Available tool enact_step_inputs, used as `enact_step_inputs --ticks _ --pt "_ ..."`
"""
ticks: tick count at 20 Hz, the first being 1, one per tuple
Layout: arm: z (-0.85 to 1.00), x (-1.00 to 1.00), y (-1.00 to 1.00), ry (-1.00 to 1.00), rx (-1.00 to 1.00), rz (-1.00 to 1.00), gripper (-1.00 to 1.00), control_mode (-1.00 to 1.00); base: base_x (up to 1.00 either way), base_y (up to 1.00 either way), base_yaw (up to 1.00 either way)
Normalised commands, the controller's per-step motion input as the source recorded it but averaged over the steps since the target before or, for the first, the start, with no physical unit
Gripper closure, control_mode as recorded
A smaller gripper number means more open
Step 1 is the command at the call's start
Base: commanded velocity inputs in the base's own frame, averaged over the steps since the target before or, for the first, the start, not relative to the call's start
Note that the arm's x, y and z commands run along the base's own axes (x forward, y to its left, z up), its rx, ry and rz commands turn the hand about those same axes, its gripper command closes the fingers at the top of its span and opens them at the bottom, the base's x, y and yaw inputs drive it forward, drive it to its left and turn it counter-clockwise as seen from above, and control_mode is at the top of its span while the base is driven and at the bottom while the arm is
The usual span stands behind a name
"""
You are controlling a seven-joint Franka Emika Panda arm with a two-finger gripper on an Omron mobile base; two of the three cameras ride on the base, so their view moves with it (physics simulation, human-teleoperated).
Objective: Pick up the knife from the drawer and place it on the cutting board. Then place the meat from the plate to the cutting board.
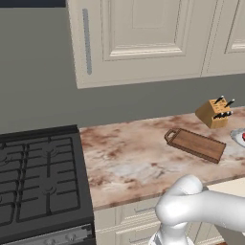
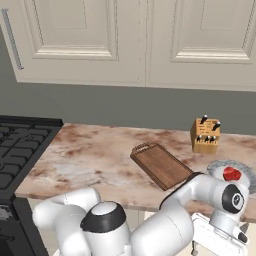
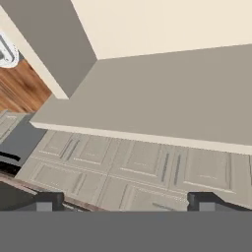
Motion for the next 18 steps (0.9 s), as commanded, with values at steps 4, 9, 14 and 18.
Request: enact_step_inputs --ticks 4,9,14,18 --pt "-0.03 0.00 0.02 -0.06 0.00 -0.09 -1.00 -1.00 0.00 0.00 0.00" --pt "-0.11 -0.01 0.08 -0.01 0.00 -0.10 -1.00 -1.00 0.00 0.00 0.00" --pt "-0.06 0.00 0.02 0.02 -0.02 -0.01 -1.00 -1.00 0.00 0.00 0.00" --pt "-0.02 -0.01 0.00 0.00 -0.04 -0.01 -1.00 -1.00 0.00 0.00 0.00"
